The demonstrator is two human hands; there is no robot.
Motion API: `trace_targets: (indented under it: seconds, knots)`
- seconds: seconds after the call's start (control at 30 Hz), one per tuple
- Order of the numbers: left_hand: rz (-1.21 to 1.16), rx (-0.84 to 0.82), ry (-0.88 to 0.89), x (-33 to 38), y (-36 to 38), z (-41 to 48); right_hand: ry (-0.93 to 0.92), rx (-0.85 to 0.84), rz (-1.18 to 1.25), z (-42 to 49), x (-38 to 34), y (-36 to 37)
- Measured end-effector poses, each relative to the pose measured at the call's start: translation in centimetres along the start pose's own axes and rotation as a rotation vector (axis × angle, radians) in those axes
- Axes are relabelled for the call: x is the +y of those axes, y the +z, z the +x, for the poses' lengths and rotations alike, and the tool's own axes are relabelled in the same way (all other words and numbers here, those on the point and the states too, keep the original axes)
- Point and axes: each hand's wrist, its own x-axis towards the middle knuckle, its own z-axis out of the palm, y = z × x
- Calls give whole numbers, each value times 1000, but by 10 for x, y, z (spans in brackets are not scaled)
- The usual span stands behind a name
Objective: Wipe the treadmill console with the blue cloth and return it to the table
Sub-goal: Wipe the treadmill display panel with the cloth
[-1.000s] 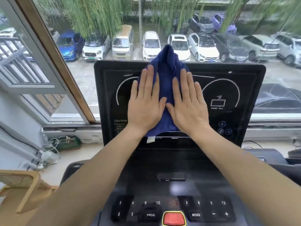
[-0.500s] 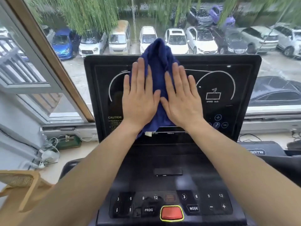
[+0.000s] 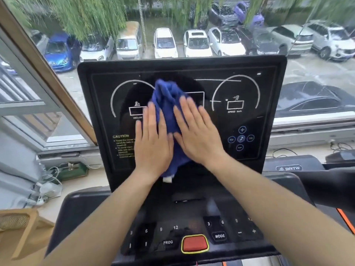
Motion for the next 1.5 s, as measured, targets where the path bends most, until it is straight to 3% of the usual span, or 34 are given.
trace_targets:
  seconds: [0.2,0.4,0.53,0.67,0.87,1.07,1.2,1.33,1.4,1.5]
  knots:
    - [-12,60,10,70,-21,104,194,22,-63,31,98,-27]
    - [-91,1,338,132,13,58,412,-142,-23,-75,125,1]
    - [-42,-56,427,107,28,-4,305,-183,-3,-118,80,21]
    - [41,14,354,75,20,20,116,-38,-5,-70,80,18]
    - [-29,66,163,126,-10,123,343,73,30,-1,153,-13]
    - [-63,-2,407,157,24,47,515,-103,73,-99,131,17]
    - [6,-120,527,121,39,-34,280,-239,43,-151,84,28]
    - [35,-12,412,95,25,10,93,-46,2,-85,98,20]
    - [15,90,306,105,11,63,174,21,-7,-36,127,3]
    - [18,64,222,140,-3,117,354,14,27,-8,165,-15]
